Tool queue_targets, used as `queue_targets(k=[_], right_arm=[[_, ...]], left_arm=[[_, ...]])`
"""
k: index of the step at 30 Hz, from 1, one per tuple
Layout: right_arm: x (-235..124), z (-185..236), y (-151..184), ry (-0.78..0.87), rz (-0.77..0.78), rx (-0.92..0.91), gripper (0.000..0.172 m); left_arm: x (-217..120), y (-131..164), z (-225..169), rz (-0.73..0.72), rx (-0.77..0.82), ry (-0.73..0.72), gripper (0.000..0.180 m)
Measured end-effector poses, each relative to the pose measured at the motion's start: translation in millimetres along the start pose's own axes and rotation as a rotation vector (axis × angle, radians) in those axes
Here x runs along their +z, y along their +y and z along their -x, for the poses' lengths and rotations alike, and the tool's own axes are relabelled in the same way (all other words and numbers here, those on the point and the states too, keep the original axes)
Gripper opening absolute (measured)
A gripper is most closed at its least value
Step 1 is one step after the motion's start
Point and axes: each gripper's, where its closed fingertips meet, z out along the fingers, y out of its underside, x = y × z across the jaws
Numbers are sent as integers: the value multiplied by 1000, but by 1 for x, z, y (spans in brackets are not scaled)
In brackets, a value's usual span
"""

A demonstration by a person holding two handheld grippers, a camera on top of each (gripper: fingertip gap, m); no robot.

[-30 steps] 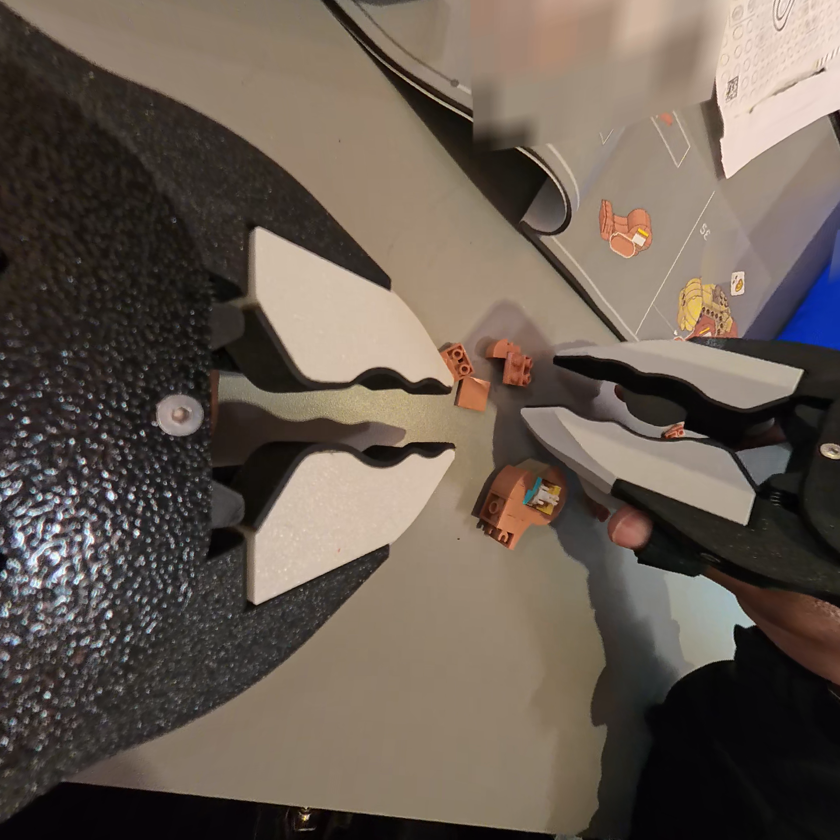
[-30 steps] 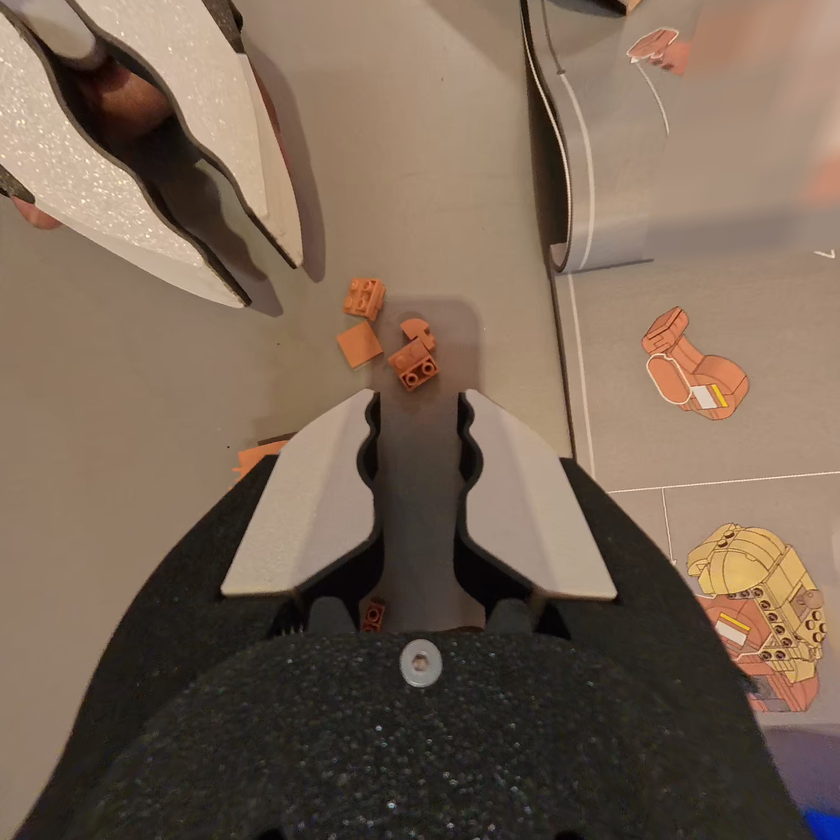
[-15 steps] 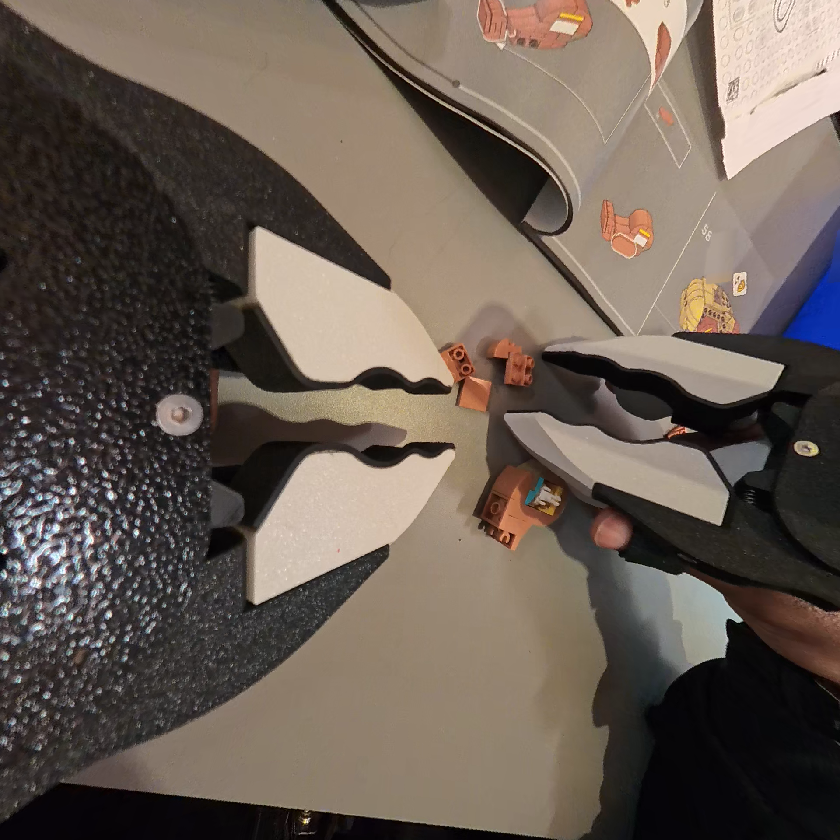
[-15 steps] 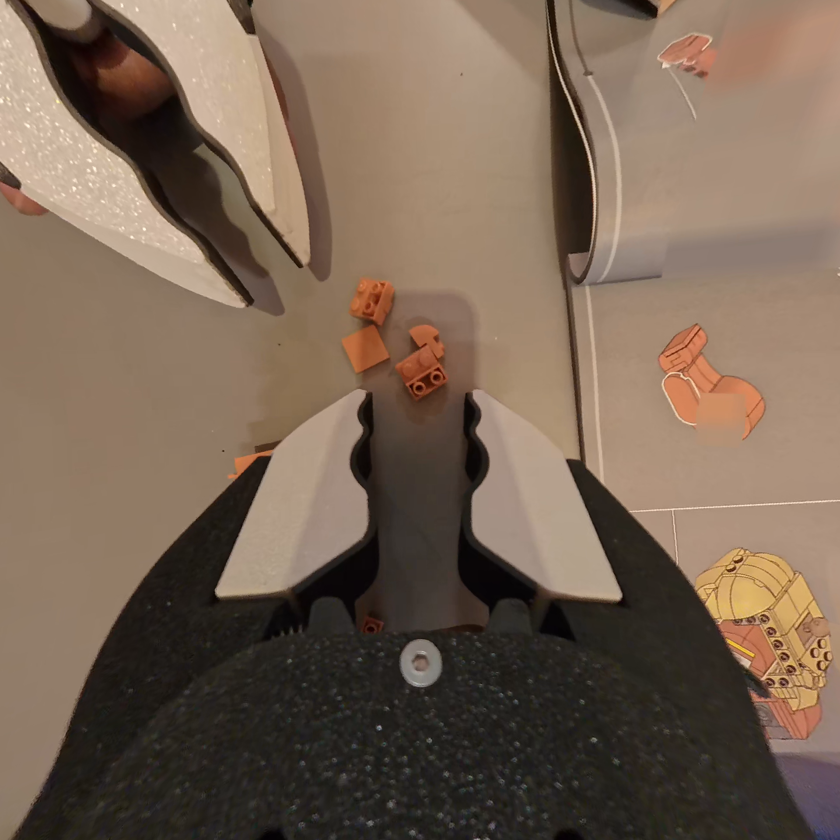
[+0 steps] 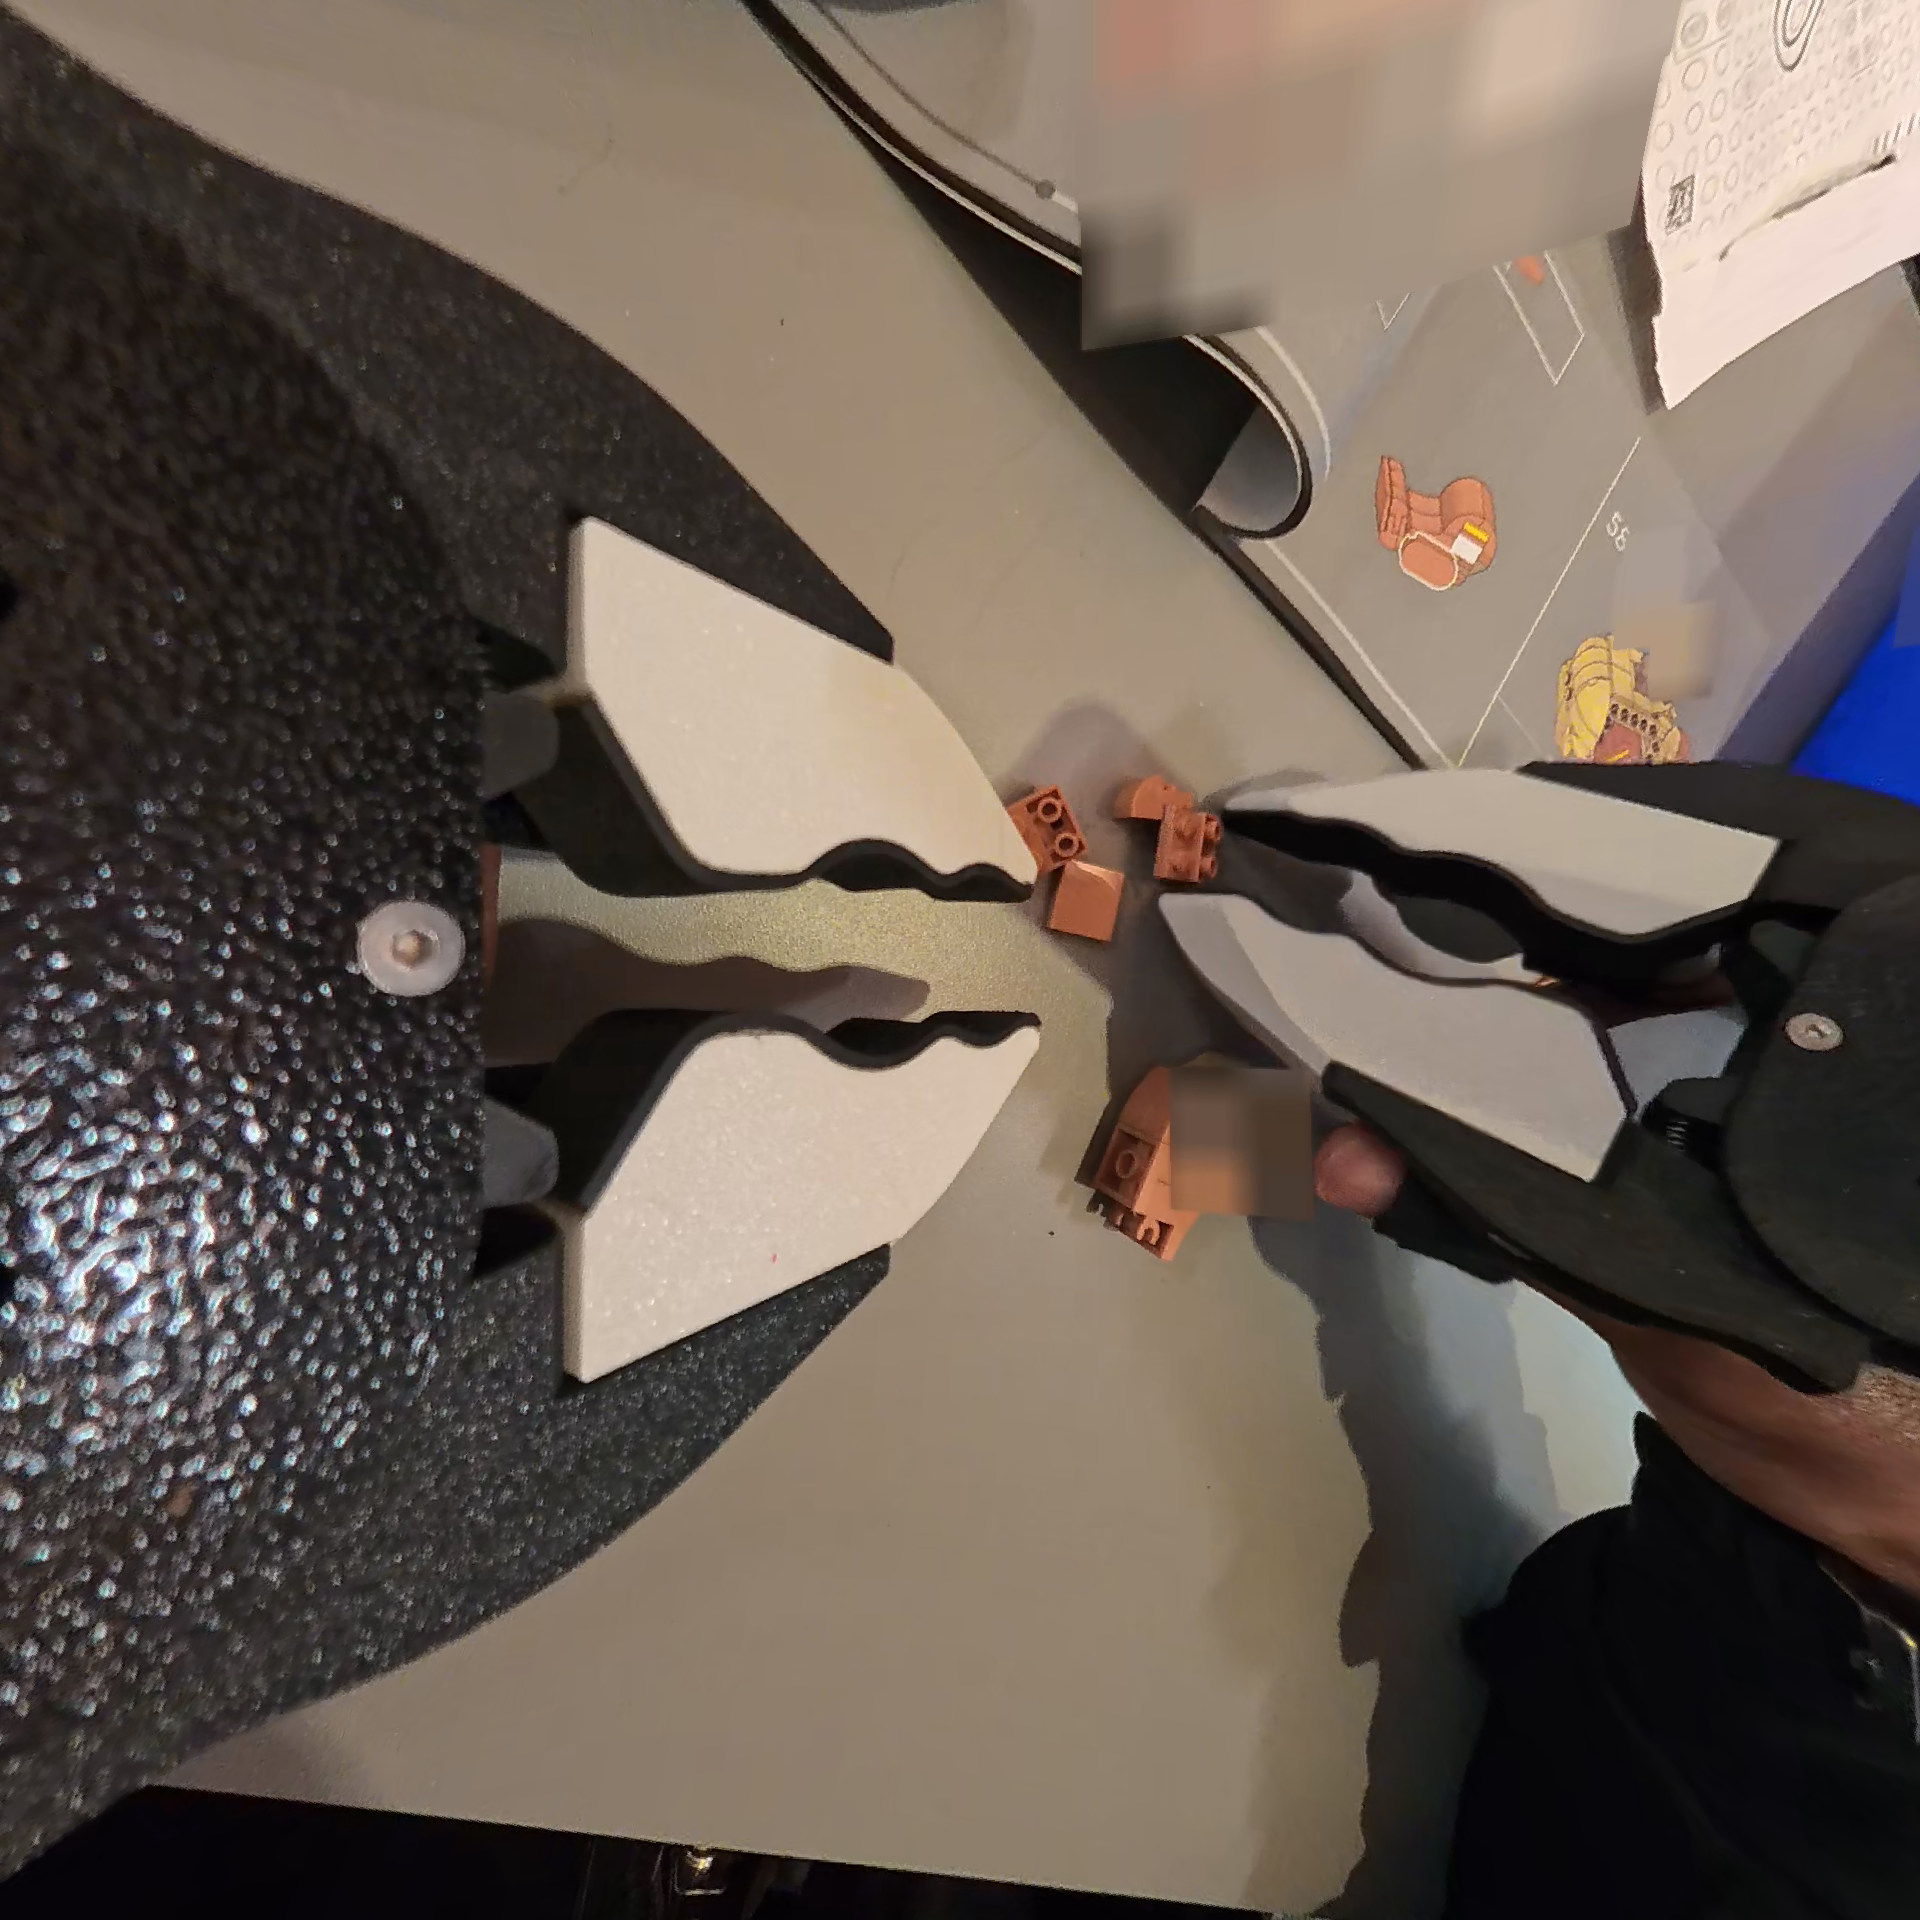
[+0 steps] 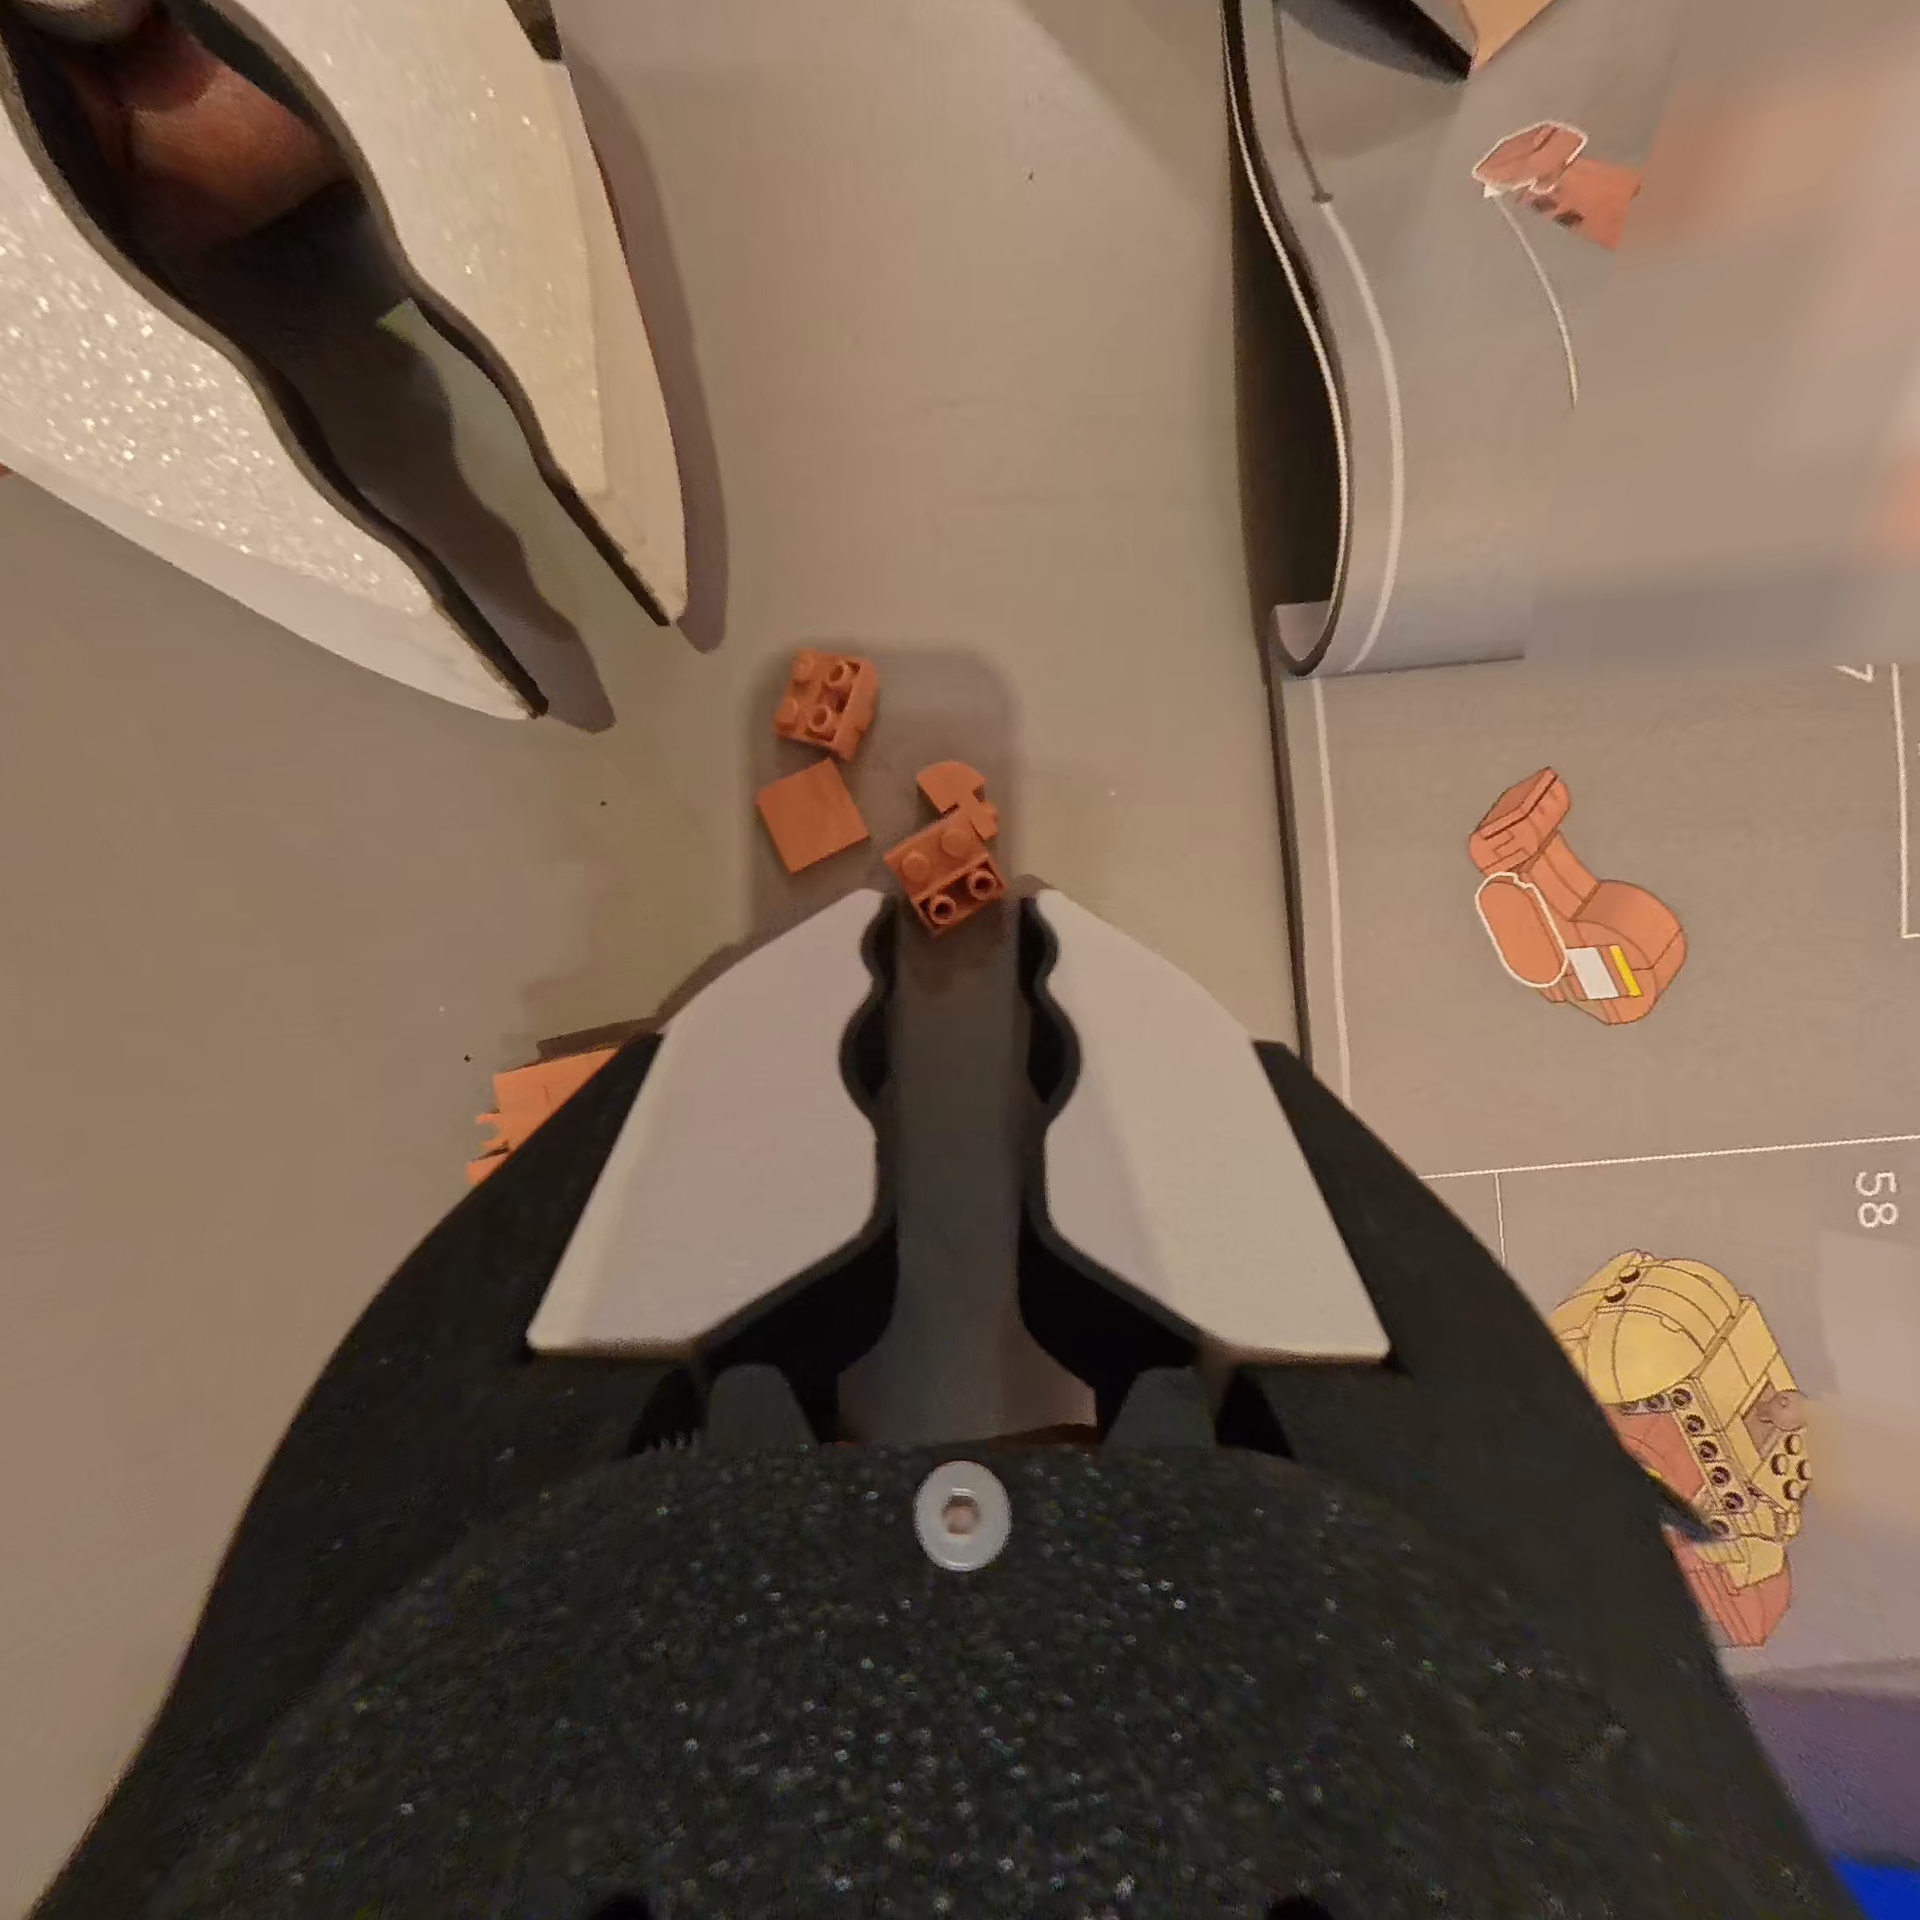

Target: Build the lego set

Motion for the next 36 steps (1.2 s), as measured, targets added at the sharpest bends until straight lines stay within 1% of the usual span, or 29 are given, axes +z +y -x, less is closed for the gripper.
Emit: queue_targets(k=[2, 11, 13, 18, 27, 30, 33, 36], right_arm=[[0, 1, -1, -4, -5, -4, 11], [-10, -3, -2, -1, -31, -7, 8], [-11, -2, -3, -10, -36, -5, 11], [-4, 0, -2, 14, -4, -37, 30], [-2, -10, 0, 87, 30, -29, 34], [-1, -11, 0, 83, 27, -16, 28], [0, -11, 0, 84, 22, -13, 17], [-1, -12, 1, 86, 24, -9, 15]], left_arm=[[0, 0, 0, -1, -1, 0, 19], [-1, 0, 0, -5, -5, 1, 19], [-1, 0, 0, -4, -5, 1, 19], [-1, 0, 0, -3, -5, 1, 19], [-1, 0, 0, -3, -3, -1, 19], [-1, 0, 0, -2, -2, -2, 19], [-1, 0, 1, -5, -4, -2, 19], [-1, 0, 0, -4, -3, -2, 19]])
